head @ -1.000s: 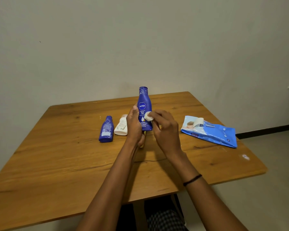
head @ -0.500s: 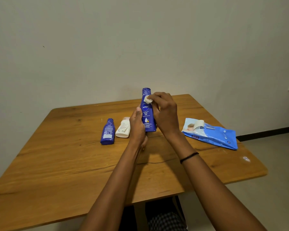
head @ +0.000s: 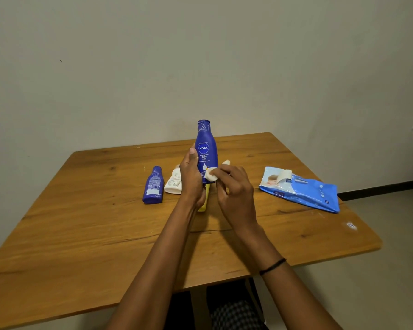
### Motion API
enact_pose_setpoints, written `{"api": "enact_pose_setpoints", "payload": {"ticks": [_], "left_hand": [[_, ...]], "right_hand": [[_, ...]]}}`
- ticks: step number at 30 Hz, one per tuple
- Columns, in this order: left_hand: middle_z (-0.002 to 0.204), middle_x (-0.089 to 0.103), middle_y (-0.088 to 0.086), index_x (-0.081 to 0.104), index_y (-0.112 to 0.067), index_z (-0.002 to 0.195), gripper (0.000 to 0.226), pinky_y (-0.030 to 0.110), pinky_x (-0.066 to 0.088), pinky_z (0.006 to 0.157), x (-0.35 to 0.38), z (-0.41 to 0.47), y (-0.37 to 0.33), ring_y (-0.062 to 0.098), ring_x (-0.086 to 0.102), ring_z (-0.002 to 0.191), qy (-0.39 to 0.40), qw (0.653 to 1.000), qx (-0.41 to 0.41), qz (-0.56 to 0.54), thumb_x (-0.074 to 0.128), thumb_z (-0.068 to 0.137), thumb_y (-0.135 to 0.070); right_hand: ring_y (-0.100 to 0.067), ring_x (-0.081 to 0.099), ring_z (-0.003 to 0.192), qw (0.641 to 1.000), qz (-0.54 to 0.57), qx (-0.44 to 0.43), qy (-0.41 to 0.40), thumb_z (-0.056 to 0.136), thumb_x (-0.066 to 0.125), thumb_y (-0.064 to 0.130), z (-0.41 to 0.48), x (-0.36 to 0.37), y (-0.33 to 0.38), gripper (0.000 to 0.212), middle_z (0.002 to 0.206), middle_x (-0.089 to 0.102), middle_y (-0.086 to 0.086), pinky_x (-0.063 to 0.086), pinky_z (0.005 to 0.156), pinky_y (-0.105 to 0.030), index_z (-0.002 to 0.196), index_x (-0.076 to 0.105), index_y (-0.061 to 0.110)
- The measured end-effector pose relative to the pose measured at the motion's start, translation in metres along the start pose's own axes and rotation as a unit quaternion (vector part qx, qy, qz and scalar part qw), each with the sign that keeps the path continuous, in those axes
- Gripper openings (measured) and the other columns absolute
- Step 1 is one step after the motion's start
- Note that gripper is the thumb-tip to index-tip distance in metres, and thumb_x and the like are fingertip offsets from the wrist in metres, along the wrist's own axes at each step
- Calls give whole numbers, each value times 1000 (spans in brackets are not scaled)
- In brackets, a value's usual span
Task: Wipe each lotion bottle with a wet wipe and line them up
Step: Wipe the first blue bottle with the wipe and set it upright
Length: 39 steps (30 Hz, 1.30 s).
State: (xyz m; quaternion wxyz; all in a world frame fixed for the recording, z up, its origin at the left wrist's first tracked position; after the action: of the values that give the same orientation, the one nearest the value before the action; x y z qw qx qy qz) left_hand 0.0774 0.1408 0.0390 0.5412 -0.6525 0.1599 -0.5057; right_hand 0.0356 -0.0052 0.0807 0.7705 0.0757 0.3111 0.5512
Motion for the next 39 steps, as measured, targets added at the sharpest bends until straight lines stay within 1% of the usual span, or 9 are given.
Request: {"api": "enact_pose_setpoints", "payload": {"ticks": [7, 9, 13, 17, 21, 25, 29, 36, 39], "left_hand": [[109, 75, 2, 59, -19, 128, 30, 30, 59, 78, 22, -13, 4, 15, 72, 98, 36, 999, 2, -12, 39, 108, -31], [124, 70, 7, 54, -20, 136, 35, 32, 59, 84, 25, -14, 3, 19, 69, 110, 40, 998, -4, -46, 37, 108, -32], [141, 57, 18, 42, -19, 150, 45, 37, 55, 89, 25, -14, 2, 25, 63, 120, 58, 994, -24, -92, 36, 109, -35], [134, 59, 26, 39, -22, 151, 46, 39, 57, 85, 26, -10, -2, 28, 64, 108, 91, 991, -31, -96, 35, 108, -39], [134, 60, 23, 43, -23, 148, 43, 39, 59, 78, 24, -13, 0, 29, 68, 102, 93, 989, -47, -104, 40, 107, -37], [131, 62, 16, 47, -14, 146, 44, 36, 56, 86, 23, -20, 11, 23, 65, 114, 64, 991, -62, -98, 44, 106, -32], [138, 61, 15, 46, -12, 147, 44, 35, 55, 92, 30, -25, 12, 22, 63, 119, 72, 993, -49, -80, 41, 107, -28], [135, 58, 17, 42, -19, 151, 46, 39, 55, 93, 32, -20, -6, 24, 64, 114, 85, 987, -57, -125, 39, 107, -34], [132, 59, 18, 39, -21, 152, 47, 42, 53, 89, 32, -18, -11, 27, 64, 107, 104, 985, -59, -123, 37, 107, -35]], "right_hand": [[-19, 59, 96, 999, -34, -10, -42, 81, 75, 6, 69, -10, 6, 27, 104, 65, -12, 49, 76, -21, 107, 68, 3], [-20, 59, 96, 998, -33, -8, -47, 82, 73, 5, 73, -10, 7, 25, 104, 65, -12, 48, 75, -21, 107, 69, 3], [-21, 57, 106, 999, -28, -1, -29, 81, 75, 6, 47, -3, 7, 33, 111, 63, -12, 52, 81, -26, 112, 66, 4], [-16, 44, 122, 1000, -8, 9, 19, 85, 71, 15, 5, 7, 7, 41, 124, 57, -9, 51, 88, -27, 124, 60, 10], [-16, 43, 125, 999, -11, -3, 36, 88, 60, 24, -8, 5, 7, 40, 126, 55, -7, 51, 89, -28, 126, 59, 12], [-22, 55, 110, 1000, -25, 7, -3, 81, 75, 8, 26, -5, 6, 37, 114, 62, -12, 52, 83, -27, 115, 65, 5], [-25, 59, 96, 999, -34, -7, -29, 82, 71, 0, 72, -16, 10, 22, 103, 65, -13, 51, 77, -27, 104, 70, 3], [-19, 52, 116, 1000, -19, -5, 14, 83, 74, 10, 33, -2, 13, 37, 118, 61, -12, 50, 88, -27, 118, 64, 5], [-17, 44, 126, 999, -4, 4, 35, 88, 64, 23, 7, 2, 12, 39, 126, 57, -9, 51, 90, -28, 124, 61, 10]]}}
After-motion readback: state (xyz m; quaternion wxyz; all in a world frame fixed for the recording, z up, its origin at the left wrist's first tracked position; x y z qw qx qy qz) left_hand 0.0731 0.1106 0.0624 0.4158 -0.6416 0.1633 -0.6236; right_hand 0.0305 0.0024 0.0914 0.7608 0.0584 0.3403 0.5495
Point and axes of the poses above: each hand's wrist, its own z-axis towards the middle knuckle, its own x-axis out of the palm, y = z × x, the point moved 9 cm from there along z, towards the middle knuckle
